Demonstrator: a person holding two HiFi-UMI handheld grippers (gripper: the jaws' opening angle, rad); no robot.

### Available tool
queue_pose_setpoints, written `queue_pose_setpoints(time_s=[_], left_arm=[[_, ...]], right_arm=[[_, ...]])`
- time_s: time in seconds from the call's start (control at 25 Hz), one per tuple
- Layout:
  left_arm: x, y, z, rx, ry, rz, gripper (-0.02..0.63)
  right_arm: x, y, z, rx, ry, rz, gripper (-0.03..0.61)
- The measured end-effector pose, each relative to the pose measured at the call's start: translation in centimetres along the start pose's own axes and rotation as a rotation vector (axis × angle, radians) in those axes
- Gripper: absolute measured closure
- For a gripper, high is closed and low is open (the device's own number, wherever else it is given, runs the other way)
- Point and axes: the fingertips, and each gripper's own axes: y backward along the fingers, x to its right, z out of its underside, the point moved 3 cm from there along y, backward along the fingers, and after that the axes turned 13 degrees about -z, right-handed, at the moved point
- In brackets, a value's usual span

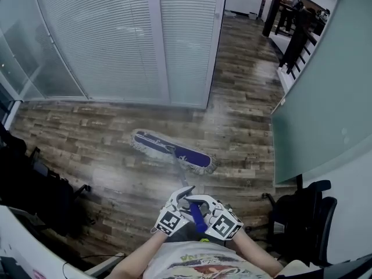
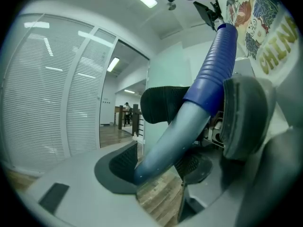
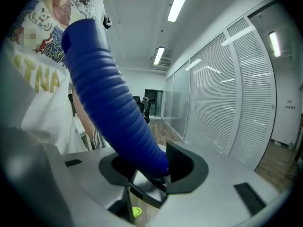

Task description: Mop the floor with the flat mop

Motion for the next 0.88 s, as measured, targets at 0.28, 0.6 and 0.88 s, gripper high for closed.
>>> queue_pose_setpoints(time_s=[0.28, 0.6, 0.88], left_arm=[[-11.1, -3.3, -0.3, -0.001, 0.007, 0.041, 0.407], [-19.1, -9.8, -0.5, -0.003, 0.002, 0.040, 0.403], [-27.6, -20.8, -1.8, -0.028, 0.021, 0.010, 0.394]], right_arm=[[9.9, -6.3, -1.6, -0.049, -0.011, 0.068, 0.420], [20.0, -8.4, -1.2, -0.064, -0.014, 0.097, 0.420], [34.0, -7.7, -0.2, -0.090, -0.023, 0.089, 0.420]])
